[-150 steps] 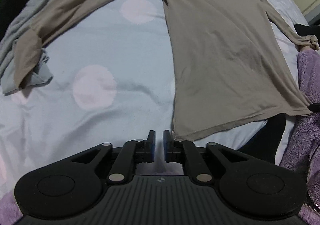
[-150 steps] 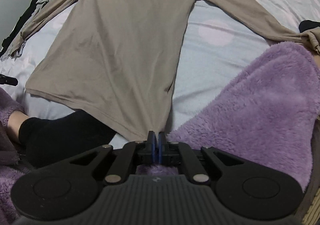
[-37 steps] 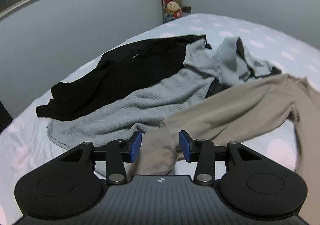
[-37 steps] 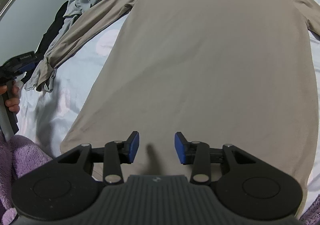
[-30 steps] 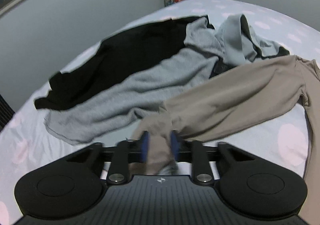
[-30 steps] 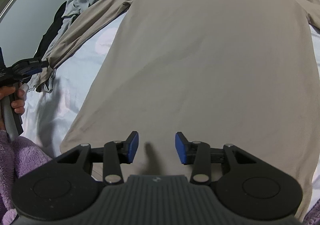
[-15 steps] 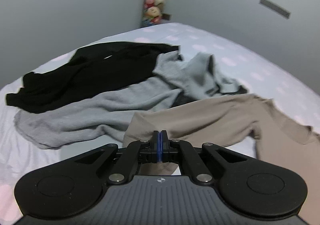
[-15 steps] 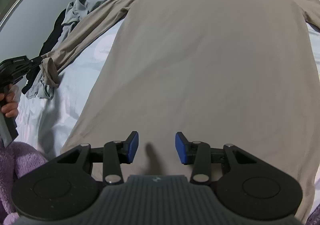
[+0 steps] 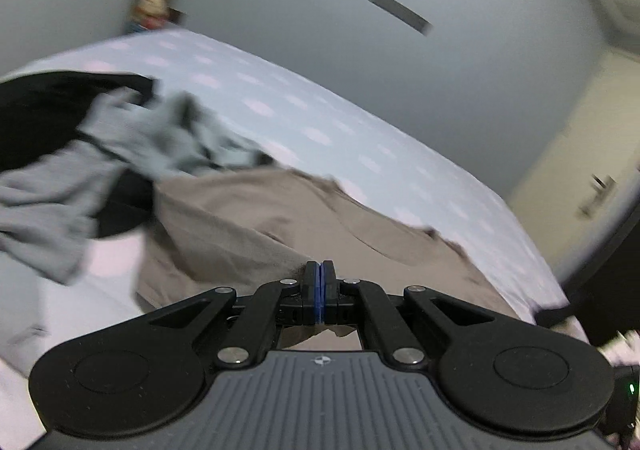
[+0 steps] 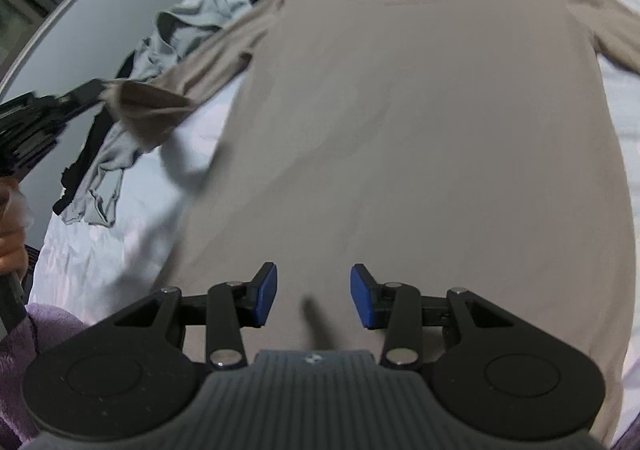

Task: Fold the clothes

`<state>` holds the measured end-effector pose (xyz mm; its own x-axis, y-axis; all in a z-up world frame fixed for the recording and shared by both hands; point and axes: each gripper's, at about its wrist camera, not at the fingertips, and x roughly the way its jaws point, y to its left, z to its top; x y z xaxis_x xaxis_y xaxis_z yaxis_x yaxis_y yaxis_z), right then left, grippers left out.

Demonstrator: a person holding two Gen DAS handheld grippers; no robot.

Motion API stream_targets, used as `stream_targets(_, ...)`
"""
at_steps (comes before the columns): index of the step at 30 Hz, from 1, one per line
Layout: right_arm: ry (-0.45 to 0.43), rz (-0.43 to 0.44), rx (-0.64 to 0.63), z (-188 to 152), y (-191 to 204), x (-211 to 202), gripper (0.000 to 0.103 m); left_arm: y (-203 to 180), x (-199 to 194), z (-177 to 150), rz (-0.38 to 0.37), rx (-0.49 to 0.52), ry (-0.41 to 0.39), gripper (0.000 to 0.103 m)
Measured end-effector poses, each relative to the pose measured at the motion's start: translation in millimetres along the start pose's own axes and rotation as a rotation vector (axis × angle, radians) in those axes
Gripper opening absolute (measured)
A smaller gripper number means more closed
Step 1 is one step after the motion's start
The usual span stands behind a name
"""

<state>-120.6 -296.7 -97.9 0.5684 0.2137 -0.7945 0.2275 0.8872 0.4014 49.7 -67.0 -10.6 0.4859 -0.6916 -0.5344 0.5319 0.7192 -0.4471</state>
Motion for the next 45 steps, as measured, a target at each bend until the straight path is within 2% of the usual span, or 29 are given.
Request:
stream_targets(6,-0.084,-0.013,-0.131,6.0,13.1,-15.2,0.044,-43.9,47.9,-21.1,-0.086,0.121,0.137,0.0)
stream_targets(12,-0.139,-0.06,-0.272,15.1,15.8,-5.0,0.051,-51.4,95.4,-38.4,-0.104,0.175,0.232,0.0)
stream_targets(14,-0.165,-0.089,-0.316,20.2,13.7,3.0,0.052,-48.6,102.3,-41.2,-0.107,0.174,0.247,0.0)
stream_targets(17,-0.173,-0.086,-0.351,29.7,8.0,17.5,0.053,-43.1,108.1,-41.2,-0.113,0.168,0.252,0.0)
stream_targets(25,-0.175,-0.017,-0.301,48.5,3.3,48.8,0.054,-32.6,124.7,-38.8,-0.114,0.161,0.26,0.0)
stream_targets(27,-0.172,-0.013,-0.29,52.4,1.8,56.1,0.051,-29.1,128.7,-39.6,-0.11,0.154,0.265,0.0)
stream_targets(28,-0.17,-0.004,-0.281,54.2,1.1,59.4,0.046,-27.4,130.4,-40.1,-0.108,0.15,0.267,0.0)
stream_targets(29,-0.165,0.006,-0.273,55.4,0.8,62.1,0.036,-25.6,132.2,-40.5,-0.107,0.146,0.27,0.0)
stream_targets(30,-0.159,0.018,-0.265,56.6,0.7,64.9,0.029,-24.3,132.7,-40.6,-0.106,0.144,0.267,0.0)
stream_targets(31,-0.155,0.027,-0.261,57.1,0.7,66.6,0.016,-23.5,131.9,-40.4,-0.105,0.143,0.26,0.0)
stream_targets(33,-0.16,0.032,-0.264,56.5,1.6,64.8,0.007,-21.9,129.4,-39.6,-0.106,0.141,0.242,0.0)
stream_targets(35,-0.172,0.029,-0.259,56.5,2.8,60.6,0.004,-19.2,123.3,-35.5,-0.113,0.131,0.212,0.007)
stream_targets(37,-0.18,0.033,-0.239,62.7,4.7,52.5,0.004,-14.3,114.0,-29.1,-0.11,0.109,0.164,0.023)
stream_targets(41,-0.208,0.045,-0.207,85.9,13.4,31.0,0.003,5.0,93.4,-14.6,-0.026,0.06,0.074,0.024)
stream_targets(45,-0.265,0.068,-0.211,125.2,36.7,2.0,0.003,30.0,75.0,-4.1,0.123,0.023,-0.003,0.024)
